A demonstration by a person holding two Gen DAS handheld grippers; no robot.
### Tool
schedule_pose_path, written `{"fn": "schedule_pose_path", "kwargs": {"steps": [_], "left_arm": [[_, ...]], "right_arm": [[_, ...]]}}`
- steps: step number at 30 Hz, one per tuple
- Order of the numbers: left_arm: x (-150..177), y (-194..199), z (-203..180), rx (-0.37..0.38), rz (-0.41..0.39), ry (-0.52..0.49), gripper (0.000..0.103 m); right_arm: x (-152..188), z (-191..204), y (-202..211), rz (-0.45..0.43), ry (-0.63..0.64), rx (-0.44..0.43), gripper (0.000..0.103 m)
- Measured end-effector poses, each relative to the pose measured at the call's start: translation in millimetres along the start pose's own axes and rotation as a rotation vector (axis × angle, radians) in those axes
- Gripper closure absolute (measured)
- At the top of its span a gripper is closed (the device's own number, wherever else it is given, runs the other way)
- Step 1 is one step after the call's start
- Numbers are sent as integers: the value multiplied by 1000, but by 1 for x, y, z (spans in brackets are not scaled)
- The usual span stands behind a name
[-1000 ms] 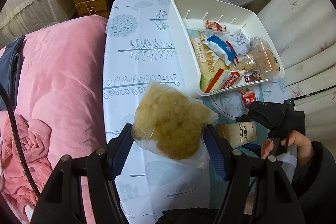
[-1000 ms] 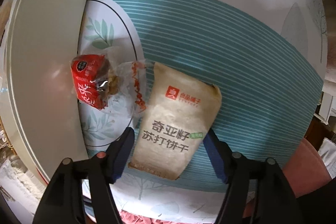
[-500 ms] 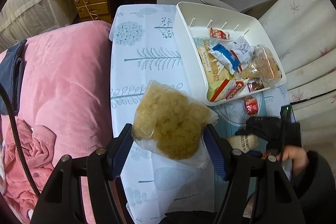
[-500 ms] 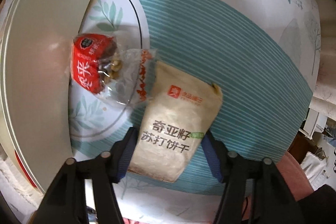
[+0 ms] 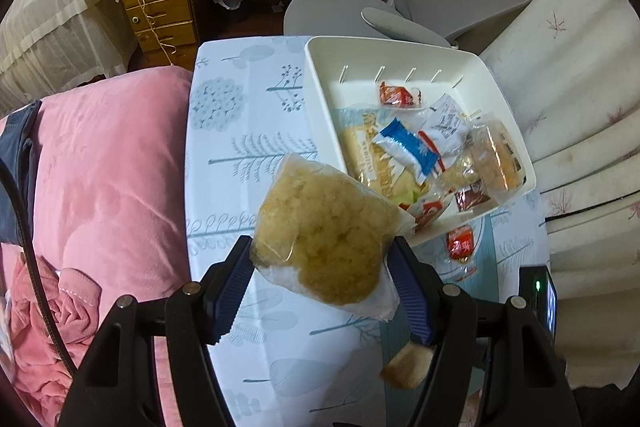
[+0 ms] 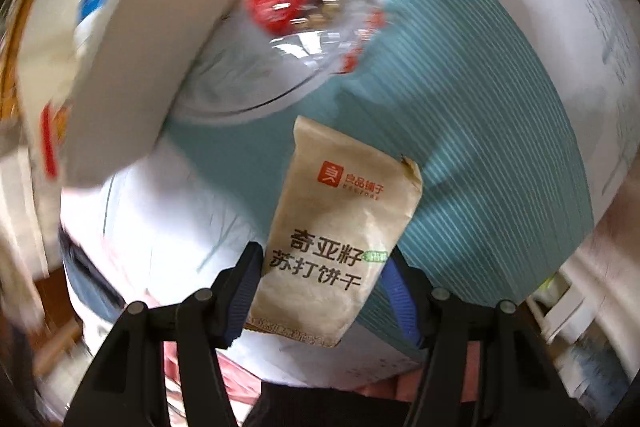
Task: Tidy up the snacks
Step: 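Carry the cracker bag and beige pack over the white tray with both tools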
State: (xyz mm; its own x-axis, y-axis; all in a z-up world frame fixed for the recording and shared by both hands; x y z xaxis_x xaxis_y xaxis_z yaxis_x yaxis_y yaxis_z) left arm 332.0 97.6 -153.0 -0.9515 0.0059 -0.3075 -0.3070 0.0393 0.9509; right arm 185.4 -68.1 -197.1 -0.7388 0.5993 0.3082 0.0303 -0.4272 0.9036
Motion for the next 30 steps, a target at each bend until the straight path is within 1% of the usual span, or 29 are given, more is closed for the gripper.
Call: {"fn": "schedule_pose_path", "kwargs": {"steps": [2, 3, 6, 12, 14, 16, 17, 18, 20, 23, 26, 30], "left_arm": [[-5, -1, -5, -4, -3, 6, 36], [-7, 0, -7, -6, -3, 10, 36], [-14, -1, -13, -12, -6, 28, 36], [-29, -2, -27, -26, -23, 75, 36], [-34, -2, -32, -27, -31, 91, 36], [-39, -3, -37, -28, -40, 109, 36], [-43, -3, -40, -28, -46, 118, 36], [-45, -3, -42, -28, -50, 124, 36], [-52, -3, -47, -29, -64, 138, 36], [-63, -4, -54, -35, -90, 160, 36], [-74, -6, -61, -47, -109, 185, 36], [-88, -8, -69, -61, -128, 204, 36]], "right_arm": [[7, 9, 6, 13, 65, -5, 43], [13, 20, 7, 15, 105, -11, 43], [20, 37, 18, 13, 246, -41, 43], [20, 62, 43, -60, 467, -81, 43], [4, 69, 49, -97, 536, -97, 43], [-12, 68, 56, -133, 599, -113, 43], [-17, 73, 47, -151, 625, -121, 42], [-21, 77, 51, -172, 648, -128, 42], [-36, 80, 77, -208, 708, -135, 42], [-48, 94, 89, -267, 793, -143, 42], [-63, 98, 103, -314, 851, -152, 42], [-80, 104, 107, -350, 896, -171, 42]]}}
Point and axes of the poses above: each gripper's, at about its wrist camera, not at the fingertips, and y roughly against the way its jaws point, z to its left, x to its underside, the point moved 1 cm from there along -y, roughly the way its jaws point, and after that the axes turned 10 degrees about -x, right-handed, at the moved point
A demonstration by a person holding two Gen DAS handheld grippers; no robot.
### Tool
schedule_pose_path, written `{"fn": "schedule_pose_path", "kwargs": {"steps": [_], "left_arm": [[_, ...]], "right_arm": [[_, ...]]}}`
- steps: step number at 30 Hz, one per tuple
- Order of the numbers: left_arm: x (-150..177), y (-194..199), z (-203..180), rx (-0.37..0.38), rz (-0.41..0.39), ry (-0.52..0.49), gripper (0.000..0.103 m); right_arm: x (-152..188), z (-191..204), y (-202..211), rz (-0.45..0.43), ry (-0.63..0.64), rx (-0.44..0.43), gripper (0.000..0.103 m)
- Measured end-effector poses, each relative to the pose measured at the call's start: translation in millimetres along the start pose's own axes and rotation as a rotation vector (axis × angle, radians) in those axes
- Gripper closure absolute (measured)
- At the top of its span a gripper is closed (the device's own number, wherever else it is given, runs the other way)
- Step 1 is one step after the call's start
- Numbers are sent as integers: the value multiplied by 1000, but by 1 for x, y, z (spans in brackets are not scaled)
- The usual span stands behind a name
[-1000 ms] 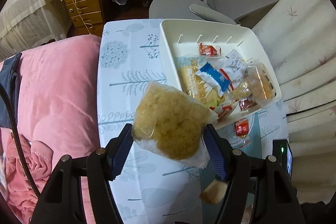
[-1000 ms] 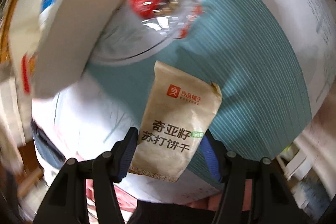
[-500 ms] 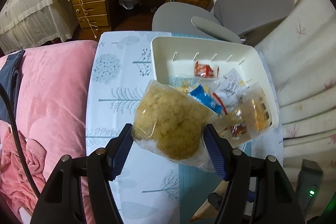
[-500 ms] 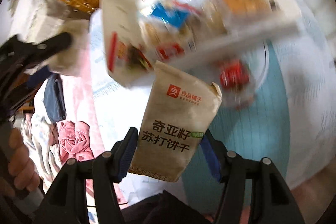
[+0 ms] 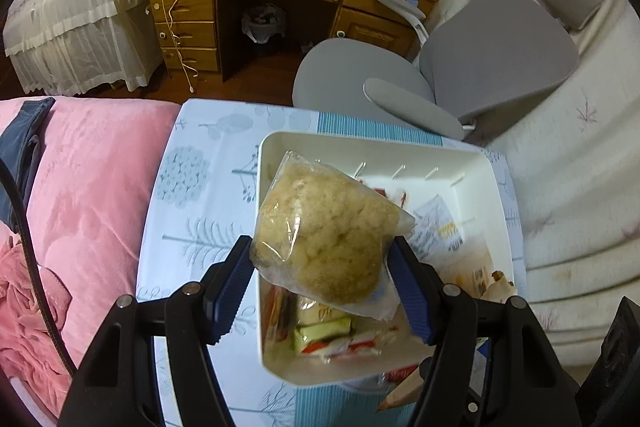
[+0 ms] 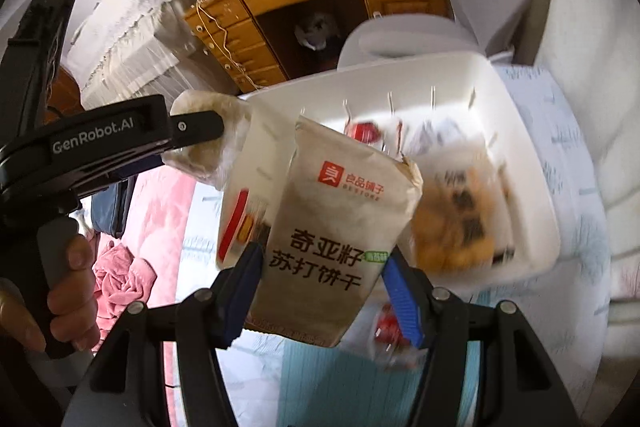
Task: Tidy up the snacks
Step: 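Carry the cracker bag and beige pack over the white tray with both tools, then open both tools over the tray to drop the cracker bag and beige pack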
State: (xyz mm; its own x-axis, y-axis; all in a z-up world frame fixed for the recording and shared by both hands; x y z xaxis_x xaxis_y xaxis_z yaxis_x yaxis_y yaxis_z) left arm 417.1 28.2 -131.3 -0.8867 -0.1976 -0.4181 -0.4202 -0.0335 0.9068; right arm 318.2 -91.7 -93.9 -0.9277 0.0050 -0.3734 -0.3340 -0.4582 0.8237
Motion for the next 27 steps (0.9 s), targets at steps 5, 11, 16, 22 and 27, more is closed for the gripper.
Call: {"fn": "schedule_pose_path", "kwargs": {"steps": [5, 11, 16, 22, 27], "left_arm": [[-9, -4, -12, 0, -13, 2, 36], [-13, -20, -16, -18, 17, 31, 24], [-12, -26, -8, -52, 39, 62, 13], [-1, -16, 0, -39, 50, 84, 13], [16, 6, 4, -15, 37, 74, 13]], "right_arm": [[-16, -19, 2, -50, 15, -15, 42], [-24, -36, -1, -52, 14, -50, 41], [-26, -44, -1, -41, -7, -46, 36], [-19, -46, 8, -44, -44, -19, 26], [-5, -40, 28, -70, -68, 0, 26]]}}
Point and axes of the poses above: each gripper's, at about its wrist camera, not at the fingertips, and y roughly against the way its jaws point, z to its left, x to its underside, the point moved 1 cm from there along -y, roughly the way its jaws point, and after that the axes turned 10 degrees about -x, right-handed, at the moved point
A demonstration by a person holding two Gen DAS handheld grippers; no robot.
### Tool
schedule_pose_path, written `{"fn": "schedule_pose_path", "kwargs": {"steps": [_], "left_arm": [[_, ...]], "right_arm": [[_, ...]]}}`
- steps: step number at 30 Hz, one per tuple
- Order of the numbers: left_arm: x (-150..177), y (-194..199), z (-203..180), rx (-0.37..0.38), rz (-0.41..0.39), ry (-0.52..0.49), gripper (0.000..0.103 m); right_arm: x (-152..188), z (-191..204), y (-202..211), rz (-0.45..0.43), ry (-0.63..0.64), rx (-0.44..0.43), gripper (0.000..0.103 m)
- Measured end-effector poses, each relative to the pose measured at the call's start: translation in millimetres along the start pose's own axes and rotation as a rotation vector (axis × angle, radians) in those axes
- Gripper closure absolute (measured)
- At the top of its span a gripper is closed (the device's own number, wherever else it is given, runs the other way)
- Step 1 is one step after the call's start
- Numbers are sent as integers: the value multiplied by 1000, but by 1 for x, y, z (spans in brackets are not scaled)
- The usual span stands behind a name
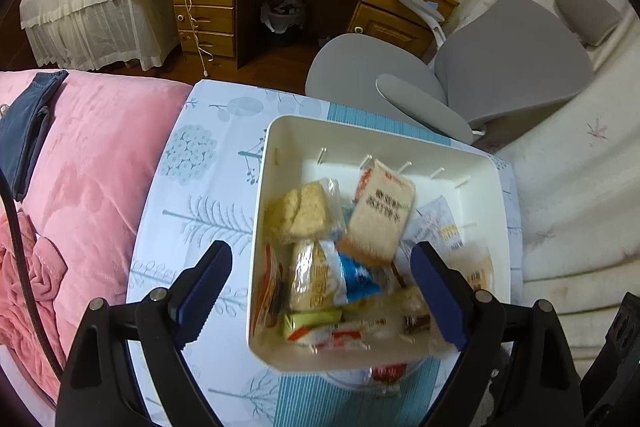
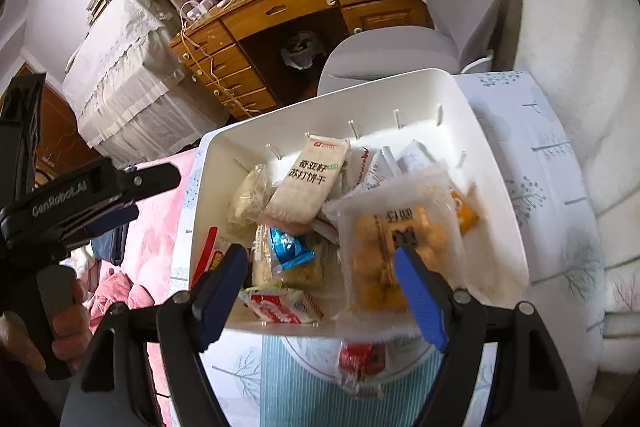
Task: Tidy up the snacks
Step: 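Open both tools over the tray to drop the cracker bag and beige pack, then move the right tool down toward the red candy beside the tray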
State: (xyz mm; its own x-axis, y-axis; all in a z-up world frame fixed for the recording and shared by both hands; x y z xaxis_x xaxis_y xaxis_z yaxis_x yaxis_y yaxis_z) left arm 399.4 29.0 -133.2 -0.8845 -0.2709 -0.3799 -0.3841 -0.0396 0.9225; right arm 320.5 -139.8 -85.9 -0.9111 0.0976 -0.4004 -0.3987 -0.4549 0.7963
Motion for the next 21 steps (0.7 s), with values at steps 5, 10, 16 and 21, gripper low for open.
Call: {"fn": "schedule_pose_path", "kwargs": {"steps": [5, 10, 16, 21], "left_arm": [[26, 28, 7, 37, -23, -29, 13], [64, 56, 21, 86, -32, -61, 13], [111, 84, 42, 94, -35, -73, 13], [147, 95, 57, 94, -20, -78, 13]], "right_arm": [[21, 8, 26, -41, -32, 22, 26], [50, 17, 52, -83, -78, 54, 26], [93, 30, 75, -108, -133, 69, 26], [126, 40, 86, -118, -153, 85, 26]]}}
Point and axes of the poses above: each gripper's, at about its wrist camera, not at the fingertips, and y roughly against the way its jaws point, z to its left, x to its underside, the point moved 1 cm from there along -y, roughly the way its jaws point, and after that the axes turned 10 degrees about -x, right-handed, at the moved point
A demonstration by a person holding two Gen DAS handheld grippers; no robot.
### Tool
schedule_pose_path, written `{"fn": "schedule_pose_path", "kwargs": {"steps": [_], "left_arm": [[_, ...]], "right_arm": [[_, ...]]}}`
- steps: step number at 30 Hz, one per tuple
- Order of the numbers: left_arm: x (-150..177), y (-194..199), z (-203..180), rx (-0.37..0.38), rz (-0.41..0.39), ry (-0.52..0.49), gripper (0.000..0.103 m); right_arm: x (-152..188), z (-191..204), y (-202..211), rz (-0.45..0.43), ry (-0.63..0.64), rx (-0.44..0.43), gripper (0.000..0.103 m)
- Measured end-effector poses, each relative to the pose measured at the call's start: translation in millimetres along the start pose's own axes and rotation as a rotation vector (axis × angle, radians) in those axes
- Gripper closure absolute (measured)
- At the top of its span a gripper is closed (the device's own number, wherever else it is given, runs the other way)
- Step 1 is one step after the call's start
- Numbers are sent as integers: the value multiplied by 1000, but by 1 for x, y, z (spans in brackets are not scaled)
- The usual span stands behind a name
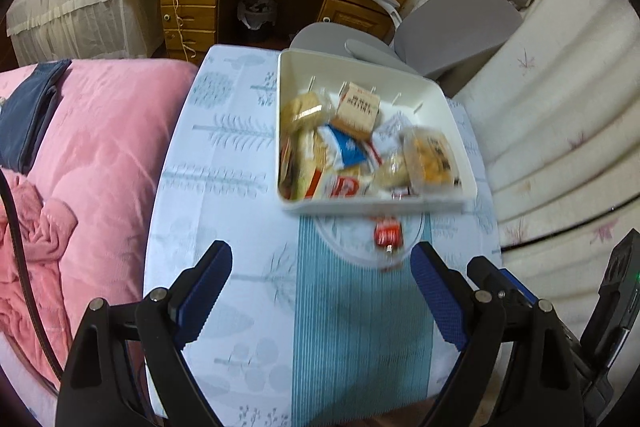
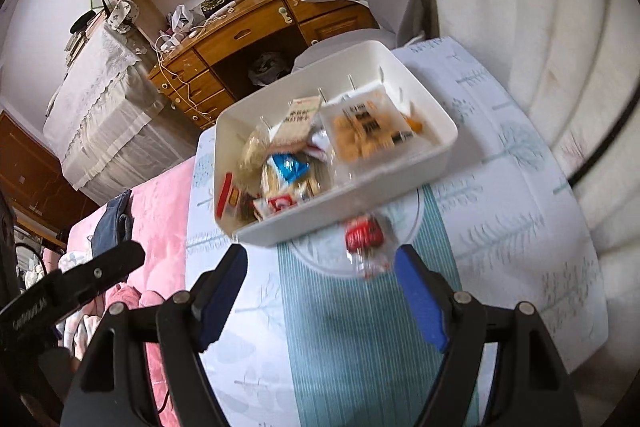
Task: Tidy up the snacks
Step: 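Move the right tool down toward the red candy beside the tray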
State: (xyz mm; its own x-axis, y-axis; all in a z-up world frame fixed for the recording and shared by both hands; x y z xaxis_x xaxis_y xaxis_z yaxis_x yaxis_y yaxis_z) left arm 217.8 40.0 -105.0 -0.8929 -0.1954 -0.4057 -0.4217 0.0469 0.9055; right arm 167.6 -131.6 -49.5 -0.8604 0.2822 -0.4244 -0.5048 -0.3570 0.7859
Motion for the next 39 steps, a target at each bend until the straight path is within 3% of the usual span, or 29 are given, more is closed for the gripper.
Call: {"fn": "schedule_pose_path", "kwargs": {"steps": [7, 13, 21, 27, 39], "left_arm": [[41, 2, 7, -24, 7, -13, 13], [56, -11, 4, -44, 27, -3, 13], [62, -35, -6, -80, 36, 45, 13], [60, -52, -14, -162, 32, 79, 13], [71, -98, -24, -246, 137, 173, 13]], "right_arm": [[42, -10, 8, 13, -21, 26, 26], [59, -28, 3, 16, -21, 40, 26], [53, -51, -15, -4, 55, 6, 26], [41, -61, -41, 15, 132, -10, 26], [24, -76, -124, 164, 285, 6, 26]]}}
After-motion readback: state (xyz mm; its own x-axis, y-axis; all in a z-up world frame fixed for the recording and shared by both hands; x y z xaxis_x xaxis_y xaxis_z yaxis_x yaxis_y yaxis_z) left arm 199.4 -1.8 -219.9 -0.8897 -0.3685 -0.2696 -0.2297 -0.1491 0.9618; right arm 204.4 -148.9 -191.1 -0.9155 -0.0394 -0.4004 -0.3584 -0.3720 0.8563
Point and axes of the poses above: each gripper's, at about its wrist camera, not at the fingertips, and y roughly against the way its jaws point, z to its left, x to its underside, the point moved 1 cm from there along -y, roughly the way its jaws point, and after that the axes turned 10 degrees about -x, right-handed, at the moved point
